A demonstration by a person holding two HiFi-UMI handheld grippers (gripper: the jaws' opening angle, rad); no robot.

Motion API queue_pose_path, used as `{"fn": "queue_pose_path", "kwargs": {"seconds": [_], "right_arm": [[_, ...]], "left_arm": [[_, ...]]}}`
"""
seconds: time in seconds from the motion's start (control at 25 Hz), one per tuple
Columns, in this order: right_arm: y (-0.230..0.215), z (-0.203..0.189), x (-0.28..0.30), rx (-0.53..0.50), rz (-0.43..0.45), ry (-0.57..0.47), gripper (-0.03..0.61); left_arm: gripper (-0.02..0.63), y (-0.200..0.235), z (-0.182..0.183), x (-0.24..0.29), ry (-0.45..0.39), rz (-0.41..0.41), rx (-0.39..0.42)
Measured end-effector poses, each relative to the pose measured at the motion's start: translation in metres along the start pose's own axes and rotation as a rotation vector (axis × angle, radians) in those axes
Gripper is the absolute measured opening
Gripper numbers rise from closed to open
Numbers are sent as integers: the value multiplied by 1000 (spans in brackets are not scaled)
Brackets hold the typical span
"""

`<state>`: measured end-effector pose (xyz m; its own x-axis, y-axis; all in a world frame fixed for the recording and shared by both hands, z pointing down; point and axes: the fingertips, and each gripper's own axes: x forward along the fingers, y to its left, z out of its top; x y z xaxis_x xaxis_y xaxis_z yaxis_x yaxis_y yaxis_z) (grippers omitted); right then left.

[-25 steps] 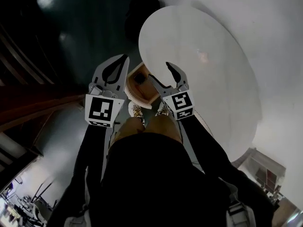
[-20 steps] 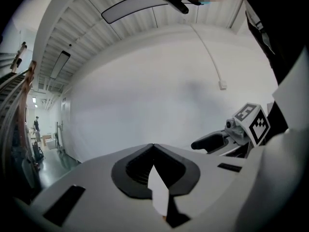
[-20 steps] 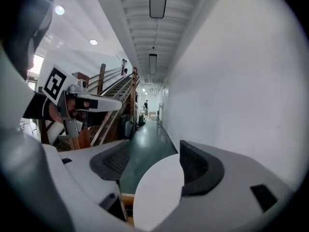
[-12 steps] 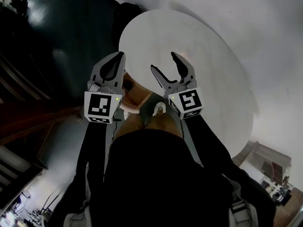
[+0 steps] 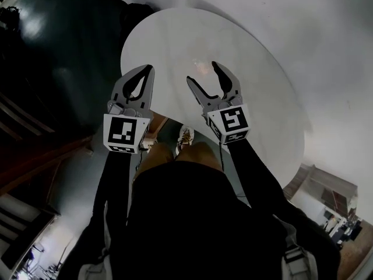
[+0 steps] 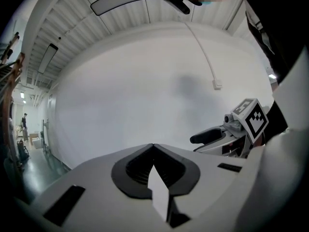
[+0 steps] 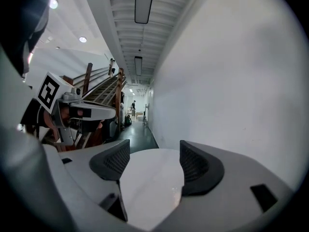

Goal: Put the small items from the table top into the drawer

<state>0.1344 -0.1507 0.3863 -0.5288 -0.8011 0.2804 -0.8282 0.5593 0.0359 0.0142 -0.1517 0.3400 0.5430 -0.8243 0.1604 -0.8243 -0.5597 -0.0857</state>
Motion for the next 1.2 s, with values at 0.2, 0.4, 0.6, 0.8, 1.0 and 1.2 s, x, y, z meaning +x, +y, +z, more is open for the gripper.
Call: {"fn": "queue_pose_path", "kwargs": {"seconds": [0.2, 0.4, 0.6, 0.8, 1.0, 1.2], "right_arm": [[-29, -27, 0, 23, -4, 56, 336], [-57, -93, 34, 57, 17, 219, 336], [-78, -161, 74, 57, 28, 382, 336], [-83, -214, 91, 71, 48, 540, 334], [-85, -228, 89, 31, 37, 571, 147], [-82, -204, 84, 24, 24, 518, 146]], "left_arm": [[14, -31, 1, 24, 6, -45, -9], [14, -48, -8, 36, 51, -51, 6], [14, -38, -14, 34, 73, 12, -31], [14, -27, -21, 20, 108, 67, -29], [14, -18, -29, 10, 124, 105, -47], [14, -10, -30, 9, 117, 103, -32]]}}
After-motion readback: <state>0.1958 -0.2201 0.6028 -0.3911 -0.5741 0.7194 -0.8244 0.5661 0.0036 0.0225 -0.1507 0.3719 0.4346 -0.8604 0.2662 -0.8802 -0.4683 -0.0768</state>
